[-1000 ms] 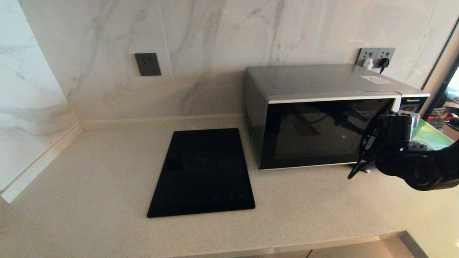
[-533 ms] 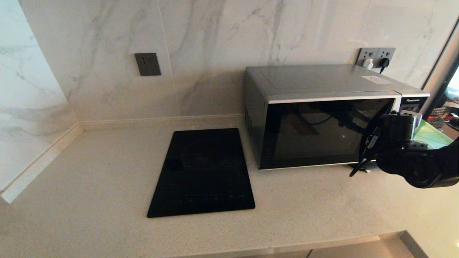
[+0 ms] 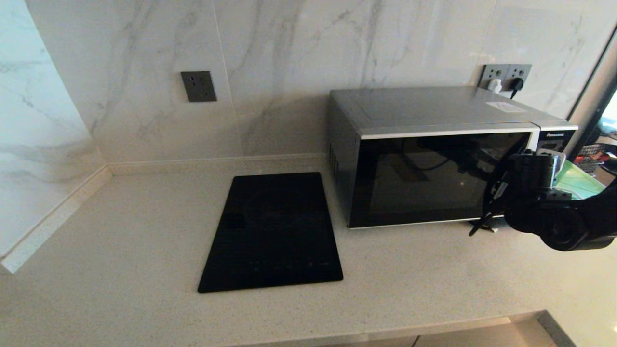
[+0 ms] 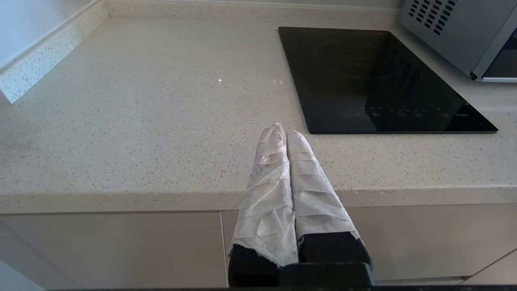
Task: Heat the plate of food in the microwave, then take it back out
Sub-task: Open the microwave oven
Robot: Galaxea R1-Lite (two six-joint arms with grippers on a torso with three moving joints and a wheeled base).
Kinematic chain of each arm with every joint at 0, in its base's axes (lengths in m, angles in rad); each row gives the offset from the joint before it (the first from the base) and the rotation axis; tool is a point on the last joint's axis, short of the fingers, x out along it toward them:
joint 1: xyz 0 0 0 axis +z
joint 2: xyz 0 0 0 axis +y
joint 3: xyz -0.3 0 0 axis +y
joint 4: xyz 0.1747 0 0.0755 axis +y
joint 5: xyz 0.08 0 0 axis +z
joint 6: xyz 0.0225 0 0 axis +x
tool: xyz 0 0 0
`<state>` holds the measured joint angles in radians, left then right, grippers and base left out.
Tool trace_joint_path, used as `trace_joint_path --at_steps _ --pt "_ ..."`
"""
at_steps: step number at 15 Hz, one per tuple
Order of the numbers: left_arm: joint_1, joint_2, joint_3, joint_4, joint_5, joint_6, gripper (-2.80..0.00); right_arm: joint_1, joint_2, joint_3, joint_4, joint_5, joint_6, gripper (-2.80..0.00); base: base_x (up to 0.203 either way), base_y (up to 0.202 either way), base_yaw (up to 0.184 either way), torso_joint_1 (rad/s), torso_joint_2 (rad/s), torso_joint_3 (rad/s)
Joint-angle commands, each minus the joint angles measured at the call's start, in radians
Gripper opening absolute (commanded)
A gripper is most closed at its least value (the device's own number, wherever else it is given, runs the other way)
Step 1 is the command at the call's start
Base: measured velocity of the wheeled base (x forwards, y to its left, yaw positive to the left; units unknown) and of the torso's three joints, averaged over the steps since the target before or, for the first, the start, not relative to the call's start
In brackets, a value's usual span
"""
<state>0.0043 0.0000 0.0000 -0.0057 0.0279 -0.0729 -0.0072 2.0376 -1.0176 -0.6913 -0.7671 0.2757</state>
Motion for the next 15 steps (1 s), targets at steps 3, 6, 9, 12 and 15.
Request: trace_joint_path --at_steps 3,6,9,12,15 --pt "0.000 0.002 0.000 0.000 0.001 -0.001 -2.80 -0.010 0.012 -0.004 -0.007 -0.005 0.005 0.00 0.000 0.000 0.000 0.000 0.00 0.000" --pt "0.000 0.001 0.000 0.000 0.001 -0.001 -2.80 -0.011 0.018 -0.012 -0.007 -0.005 0.005 -2.80 0.000 0.000 0.000 0.000 0.00 0.000" --pt "0.000 0.002 0.000 0.000 0.001 -0.001 -2.80 -0.014 0.019 -0.020 -0.007 -0.005 -0.003 -2.80 0.000 0.000 0.000 0.000 0.00 0.000" --pt "0.000 0.000 0.000 0.000 0.001 -0.001 -2.80 -0.016 0.019 -0.021 -0.007 -0.006 -0.006 -2.80 0.000 0.000 0.000 0.000 0.00 0.000" --pt "0.000 0.000 0.000 0.000 0.001 -0.001 -2.80 -0.014 0.018 -0.022 -0.008 -0.006 -0.006 -2.80 0.000 0.000 0.000 0.000 0.00 0.000"
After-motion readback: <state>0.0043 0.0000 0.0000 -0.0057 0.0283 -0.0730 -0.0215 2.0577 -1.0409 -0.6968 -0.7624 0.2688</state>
